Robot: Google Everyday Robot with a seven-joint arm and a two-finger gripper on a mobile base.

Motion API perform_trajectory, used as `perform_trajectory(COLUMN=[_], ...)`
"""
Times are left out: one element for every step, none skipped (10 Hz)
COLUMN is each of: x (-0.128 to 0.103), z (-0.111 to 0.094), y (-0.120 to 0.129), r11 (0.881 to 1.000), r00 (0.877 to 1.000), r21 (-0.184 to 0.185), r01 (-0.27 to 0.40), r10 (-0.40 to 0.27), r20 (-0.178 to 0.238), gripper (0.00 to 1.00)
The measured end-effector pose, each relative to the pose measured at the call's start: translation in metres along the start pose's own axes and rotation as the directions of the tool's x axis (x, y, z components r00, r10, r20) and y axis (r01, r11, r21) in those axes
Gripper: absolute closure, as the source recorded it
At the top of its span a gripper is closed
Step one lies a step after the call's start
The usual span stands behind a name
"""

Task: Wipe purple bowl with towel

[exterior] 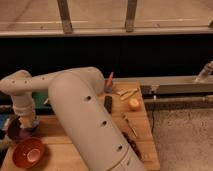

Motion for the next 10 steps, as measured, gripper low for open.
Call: perform_trajectory(x=[-0.010, -0.021, -0.029, -0.033, -0.039, -0.044, -0.047, -0.043, -0.035, -0.024], z=[0.000, -0.001, -0.002, -0.001, 0.001, 0.005, 0.009, 0.012, 0.016, 0.016], y=[-0.001, 0.001, 0.002, 0.006, 0.014, 0.028, 0.037, 0.049, 0.058, 0.062], r11=[1.000, 0.999, 0.999, 0.998, 0.996, 0.994, 0.993, 0.993, 0.995, 0.997], r00=[1.000, 0.999, 0.999, 0.998, 0.996, 0.994, 0.993, 0.994, 0.995, 0.997], r21=[0.002, 0.003, 0.008, 0.013, 0.014, 0.015, 0.015, 0.014, 0.013, 0.014], r01=[0.012, 0.033, 0.052, 0.069, 0.090, 0.110, 0.114, 0.113, 0.103, 0.082], r10=[-0.012, -0.033, -0.052, -0.069, -0.090, -0.110, -0.115, -0.113, -0.103, -0.082], r20=[0.003, 0.006, 0.003, -0.001, -0.002, 0.000, 0.008, 0.007, 0.006, 0.008], gripper=[1.00, 1.00, 1.00, 1.00, 1.00, 1.00, 1.00, 1.00, 1.00, 1.00])
